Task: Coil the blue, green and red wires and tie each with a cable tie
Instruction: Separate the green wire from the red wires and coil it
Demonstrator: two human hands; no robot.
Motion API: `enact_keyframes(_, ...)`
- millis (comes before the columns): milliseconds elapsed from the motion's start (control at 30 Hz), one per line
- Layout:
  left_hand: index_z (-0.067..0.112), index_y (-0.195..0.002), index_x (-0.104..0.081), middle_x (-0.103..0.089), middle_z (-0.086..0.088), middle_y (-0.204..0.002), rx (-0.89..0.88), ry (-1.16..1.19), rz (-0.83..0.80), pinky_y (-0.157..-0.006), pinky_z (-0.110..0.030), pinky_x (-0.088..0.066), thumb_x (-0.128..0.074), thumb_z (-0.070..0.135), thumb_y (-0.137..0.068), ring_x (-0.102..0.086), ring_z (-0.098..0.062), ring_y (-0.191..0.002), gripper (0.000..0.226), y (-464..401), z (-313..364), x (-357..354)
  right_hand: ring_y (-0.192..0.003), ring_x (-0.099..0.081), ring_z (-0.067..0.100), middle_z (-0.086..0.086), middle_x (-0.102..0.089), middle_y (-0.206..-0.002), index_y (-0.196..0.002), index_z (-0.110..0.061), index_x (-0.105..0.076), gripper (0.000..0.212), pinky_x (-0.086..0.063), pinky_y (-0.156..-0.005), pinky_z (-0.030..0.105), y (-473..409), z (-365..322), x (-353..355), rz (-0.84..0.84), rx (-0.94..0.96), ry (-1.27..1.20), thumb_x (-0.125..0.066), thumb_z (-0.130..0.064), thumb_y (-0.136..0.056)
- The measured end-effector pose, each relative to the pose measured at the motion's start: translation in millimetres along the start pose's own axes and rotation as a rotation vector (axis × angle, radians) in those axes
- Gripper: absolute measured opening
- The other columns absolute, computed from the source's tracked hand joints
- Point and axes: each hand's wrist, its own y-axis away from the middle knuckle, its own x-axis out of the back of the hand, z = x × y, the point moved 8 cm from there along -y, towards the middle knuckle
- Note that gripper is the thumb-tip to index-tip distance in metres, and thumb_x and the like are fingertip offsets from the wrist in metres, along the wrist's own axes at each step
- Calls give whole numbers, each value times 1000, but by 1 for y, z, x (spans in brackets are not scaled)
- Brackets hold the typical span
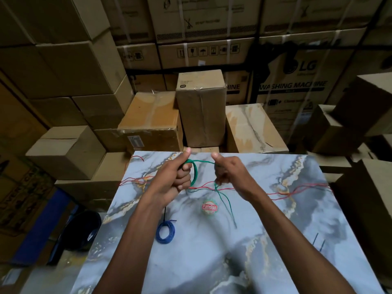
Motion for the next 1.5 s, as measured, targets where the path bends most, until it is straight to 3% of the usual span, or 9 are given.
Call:
enact_keyframes(100,13,-61,-54,-4,4,-47,141,8,-180,-45,-26,-11,-50,47,-95,-4,-12,-41,48,11,-10,-13,-47,-17,9,3,-20,-62,-51,-20,-49,43,-15,-47,21,-9,-6,25,65,-8,-249,-65,-24,-91)
enact_keyframes(400,11,-80,-56,-17,10,-53,102,501,-412,-49,-21,-20,-34,25,-104,-10,-7,-43,36,15,0,-26,-57,-21,18,2,-31,-59,-75,-4,-72,39,-16,-55,36,3,7,54,122,5,30,-74,-40,-90)
enact_keyframes(633,5,-97,-63,-36,7,-57,-231,1025,-62,-52,-21,-38,-30,17,-108,-32,-7,-44,36,-15,13,32,-53,-40,9,-7,-46,-58,-96,-8,-81,29,-33,-54,21,27,36,39,48,-17,122,-66,-33,-98)
enact_keyframes(733,2,-94,-67,-48,6,-66,-338,937,186,-63,-21,-42,-31,13,-107,-43,-6,-48,40,-19,17,55,-71,-60,-3,-16,-72,-77,-108,-16,-82,20,-44,-68,18,33,32,23,36,42,351,-66,-27,-100)
enact_keyframes(900,3,-114,-60,-64,-1,-85,-425,831,304,-73,-24,-52,-32,16,-107,-60,-9,-66,31,-17,25,61,-60,-53,6,-4,-57,-64,-124,-29,-75,26,-45,-63,24,50,22,-25,-188,114,470,-60,-30,-102)
enact_keyframes(1033,-2,-133,-51,-70,-3,-92,-541,400,413,-79,-25,-55,-36,17,-108,-66,-14,-78,35,-12,24,65,-62,-53,28,1,-62,-67,-121,-33,-75,26,-48,-60,49,52,10,-31,-243,69,349,-62,-38,-99)
enact_keyframes(1100,1,-133,-51,-70,-4,-88,-572,44,438,-75,-23,-53,-36,18,-108,-64,-13,-72,34,-11,21,58,-66,-60,31,5,-68,-72,-120,-30,-77,24,-52,-64,49,53,-3,-31,-284,83,387,-63,-33,-101)
enact_keyframes(1300,20,-113,-63,-68,-3,-82,-509,-619,241,-64,-23,-50,-39,30,-101,-61,-12,-70,29,-10,-12,20,-64,-61,9,-3,-69,-69,-107,-17,-80,20,-51,-61,32,43,-30,-24,-293,143,500,-63,-27,-101)
enact_keyframes(1500,5,-73,-65,-35,0,-51,-344,-638,-64,-52,-28,-24,-40,25,-92,-30,-14,-49,38,6,-24,-7,-62,-64,14,8,-74,-68,-82,-12,-81,12,-57,-67,46,19,-47,29,-111,113,483,-82,-23,-86)
